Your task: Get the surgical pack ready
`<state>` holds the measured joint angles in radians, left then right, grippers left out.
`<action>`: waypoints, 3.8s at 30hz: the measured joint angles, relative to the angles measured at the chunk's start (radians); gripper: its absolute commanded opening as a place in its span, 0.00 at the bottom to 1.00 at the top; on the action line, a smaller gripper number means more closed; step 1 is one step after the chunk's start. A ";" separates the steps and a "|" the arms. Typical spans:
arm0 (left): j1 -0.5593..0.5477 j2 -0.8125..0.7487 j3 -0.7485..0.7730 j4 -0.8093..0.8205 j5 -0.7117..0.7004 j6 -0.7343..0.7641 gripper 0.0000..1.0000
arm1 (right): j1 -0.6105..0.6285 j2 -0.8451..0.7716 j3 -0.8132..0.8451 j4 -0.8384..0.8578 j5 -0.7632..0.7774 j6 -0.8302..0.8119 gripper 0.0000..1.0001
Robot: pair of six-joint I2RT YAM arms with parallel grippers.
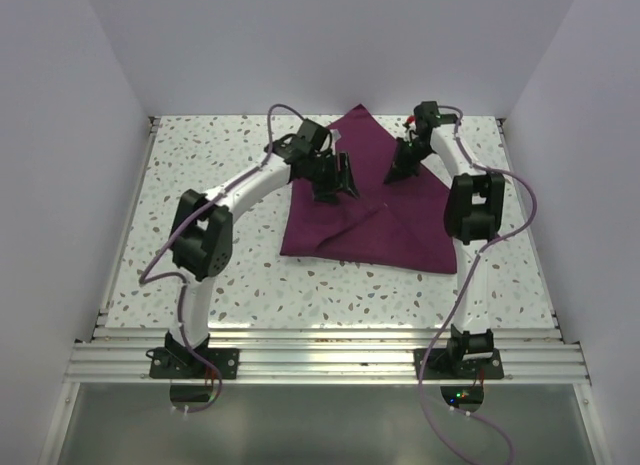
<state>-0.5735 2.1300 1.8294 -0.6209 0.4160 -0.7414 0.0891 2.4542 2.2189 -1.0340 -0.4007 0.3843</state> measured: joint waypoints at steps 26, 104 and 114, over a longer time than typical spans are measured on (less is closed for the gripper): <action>0.114 -0.342 -0.630 0.262 0.223 0.084 0.09 | 0.215 -0.232 -0.410 0.114 -0.149 0.014 0.00; 0.161 -0.391 -0.595 0.172 0.180 0.306 0.35 | -0.515 -0.599 -0.958 0.360 0.242 -0.055 0.00; 0.098 -0.372 -0.533 0.179 0.198 0.235 0.31 | -0.489 -0.773 -0.940 0.289 0.167 -0.024 0.00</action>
<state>-0.4755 1.7584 1.2964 -0.4416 0.6144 -0.5068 -0.4000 1.6814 1.2793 -0.7452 -0.2340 0.3599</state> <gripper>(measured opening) 0.319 0.050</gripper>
